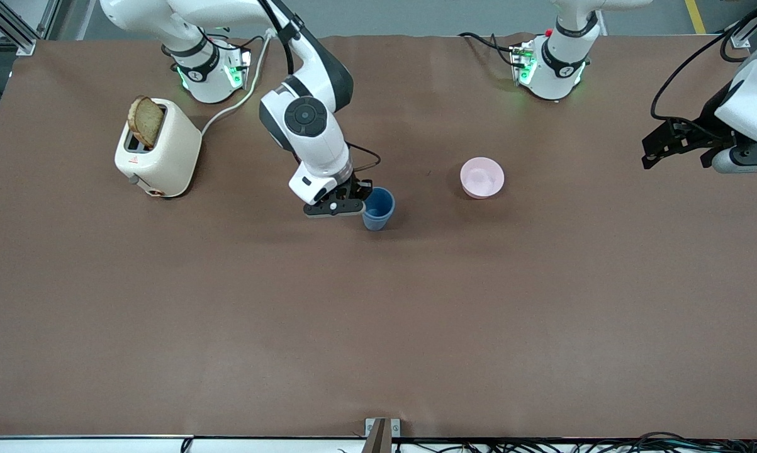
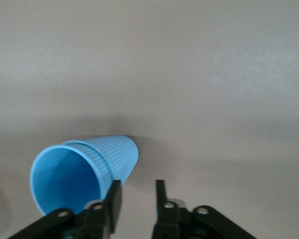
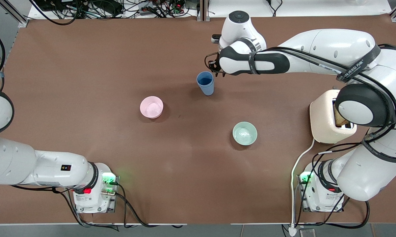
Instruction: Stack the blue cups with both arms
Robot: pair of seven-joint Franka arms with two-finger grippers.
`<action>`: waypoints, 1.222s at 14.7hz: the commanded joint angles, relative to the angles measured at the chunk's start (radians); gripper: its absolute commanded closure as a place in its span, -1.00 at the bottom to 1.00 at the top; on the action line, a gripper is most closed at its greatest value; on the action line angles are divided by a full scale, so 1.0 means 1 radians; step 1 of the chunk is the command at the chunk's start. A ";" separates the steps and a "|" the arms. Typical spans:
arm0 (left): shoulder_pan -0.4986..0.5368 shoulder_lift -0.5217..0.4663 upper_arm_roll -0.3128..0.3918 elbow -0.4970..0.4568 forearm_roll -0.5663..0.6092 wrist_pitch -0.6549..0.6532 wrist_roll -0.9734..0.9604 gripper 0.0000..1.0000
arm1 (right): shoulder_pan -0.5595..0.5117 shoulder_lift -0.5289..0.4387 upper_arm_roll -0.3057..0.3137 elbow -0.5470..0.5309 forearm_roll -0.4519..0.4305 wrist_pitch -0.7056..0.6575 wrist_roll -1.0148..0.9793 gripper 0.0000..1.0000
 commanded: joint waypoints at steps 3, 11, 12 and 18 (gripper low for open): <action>0.005 -0.016 0.006 0.010 -0.008 -0.028 0.016 -1.00 | -0.001 -0.083 -0.010 -0.019 -0.002 -0.072 0.011 -0.99; 0.007 -0.017 0.009 0.008 -0.004 -0.028 0.018 -1.00 | -0.363 -0.363 -0.024 -0.020 -0.007 -0.362 -0.272 -1.00; 0.007 -0.019 0.009 0.008 -0.004 -0.030 0.018 -1.00 | -0.415 -0.383 -0.024 -0.019 -0.009 -0.379 -0.287 -1.00; 0.005 -0.023 0.007 0.008 -0.006 -0.031 0.018 -1.00 | -0.694 -0.411 -0.024 0.024 -0.035 -0.385 -0.541 -1.00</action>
